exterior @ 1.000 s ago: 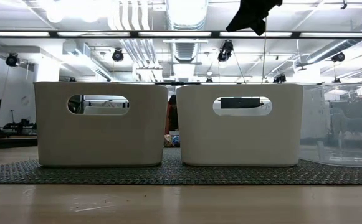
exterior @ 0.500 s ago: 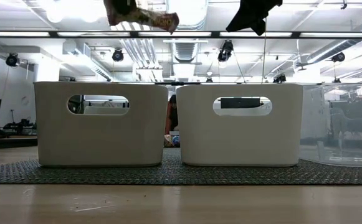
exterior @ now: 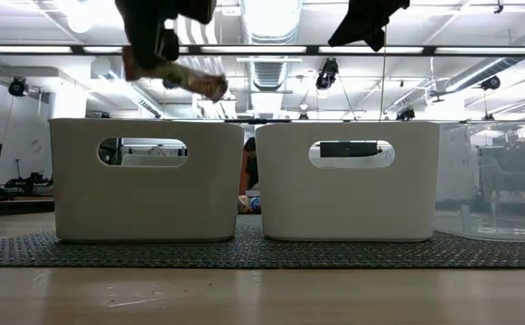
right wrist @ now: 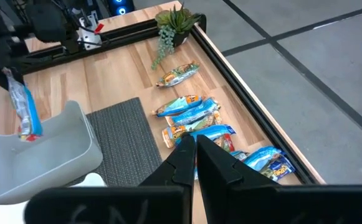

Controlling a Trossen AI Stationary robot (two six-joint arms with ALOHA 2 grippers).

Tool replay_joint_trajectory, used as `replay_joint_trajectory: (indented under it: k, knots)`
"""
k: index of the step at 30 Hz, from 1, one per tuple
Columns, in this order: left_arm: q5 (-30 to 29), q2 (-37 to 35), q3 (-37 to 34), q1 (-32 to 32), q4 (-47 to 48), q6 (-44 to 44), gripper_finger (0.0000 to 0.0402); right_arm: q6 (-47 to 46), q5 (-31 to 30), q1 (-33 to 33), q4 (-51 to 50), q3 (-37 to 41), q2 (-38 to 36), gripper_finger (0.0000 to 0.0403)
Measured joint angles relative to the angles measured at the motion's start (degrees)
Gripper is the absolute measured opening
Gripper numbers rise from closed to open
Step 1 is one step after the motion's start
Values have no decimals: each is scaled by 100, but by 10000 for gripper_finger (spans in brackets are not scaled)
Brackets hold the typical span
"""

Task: Pick and place Granola Bars by type
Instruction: Put the red granola bar into the gray bin

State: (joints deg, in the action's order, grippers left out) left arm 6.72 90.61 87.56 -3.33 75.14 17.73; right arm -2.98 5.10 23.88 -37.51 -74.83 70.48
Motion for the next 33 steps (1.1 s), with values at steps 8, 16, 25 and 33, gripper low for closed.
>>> replay_joint_trajectory:
  k: [8, 16, 25, 33]
  knots:
    - [138, -5, -711, 0, -867, 313, 32, 0, 1, 0, -3, 0, 0, 8]
    - [136, -25, -1428, 0, -1650, 654, 32, 0, -2, 0, -3, 0, 0, 8]
    - [50, -75, -1866, 17, -2176, 873, 32, 1, -6, 0, -1, 0, 0, 8]
    - [-84, -76, -2187, 28, -2599, 872, 32, 2, -6, 0, -1, 0, 0, 8]
